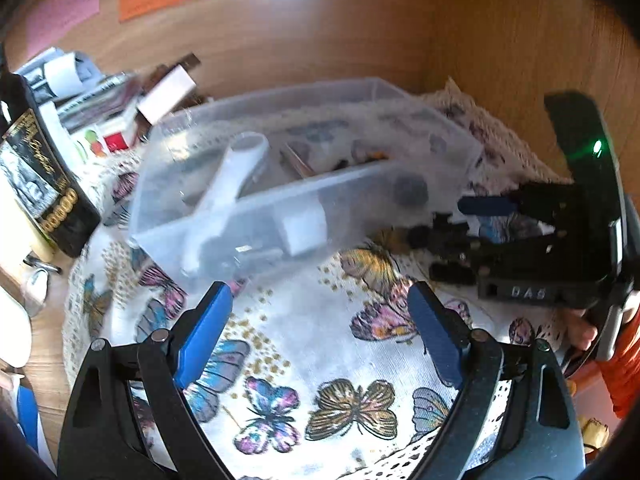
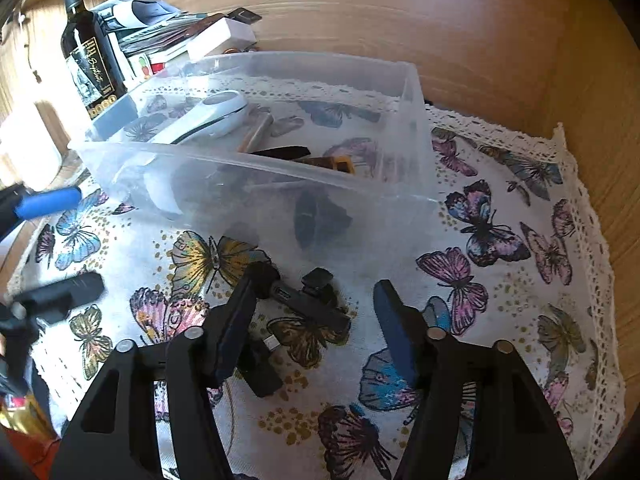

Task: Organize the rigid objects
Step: 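Grasp the black clamp part with the right tool while the left tool reaches a small black piece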

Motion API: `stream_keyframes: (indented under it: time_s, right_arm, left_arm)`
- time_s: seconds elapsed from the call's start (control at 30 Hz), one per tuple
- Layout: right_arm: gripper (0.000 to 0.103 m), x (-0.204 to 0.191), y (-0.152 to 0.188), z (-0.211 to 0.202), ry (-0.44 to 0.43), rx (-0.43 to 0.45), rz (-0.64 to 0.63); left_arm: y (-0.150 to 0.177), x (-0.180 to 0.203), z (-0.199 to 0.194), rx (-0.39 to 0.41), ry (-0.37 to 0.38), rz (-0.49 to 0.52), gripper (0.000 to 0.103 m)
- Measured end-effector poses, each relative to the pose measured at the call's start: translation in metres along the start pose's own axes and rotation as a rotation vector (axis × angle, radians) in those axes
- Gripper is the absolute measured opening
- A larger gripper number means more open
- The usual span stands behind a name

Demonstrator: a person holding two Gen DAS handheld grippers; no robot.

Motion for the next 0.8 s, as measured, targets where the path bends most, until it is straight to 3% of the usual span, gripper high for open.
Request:
stream_keyframes:
  time_s: [0.07, 0.17, 0.3, 0.53, 0.8]
  right_arm:
    - [0.043, -0.003, 0.003, 0.000, -0.027, -0.010, -0.009]
    - [0.041, -0.007, 0.007, 0.005, -0.019, -0.026, -0.034]
    - [0.021, -0.005, 0.010, 0.003, -0.018, -0.020, -0.037]
    - [0.012, -0.012, 0.018, -0.018, -0.029, 0.045, -0.061]
    - [0.009, -0.010, 0.019, -0.064, -0.005, 0.161, -0.065]
  left_arm:
    - [0.003, 0.008, 0.004, -0.019, 0.008, 0.017, 0.090]
    - [0.005, 0.020, 0.006, -0.030, 0.019, 0.041, 0.090]
    - [0.005, 0.032, 0.010, -0.043, 0.033, 0.061, 0.090]
    - [0.000, 0.058, 0.015, -0.063, 0.057, 0.102, 0.090]
    - [-0.008, 0.089, 0.023, -0.072, 0.092, 0.141, 0.090]
Point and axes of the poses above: each gripper's, at about its wrist camera, not at the fingertips, and z roughly the way its jaws point, x to its right, y to its underside, the point moved 5 cm from there along z, roughly the way its jaws point, and after that the axes turned 14 degrees about -y, right-handed, at the moved point
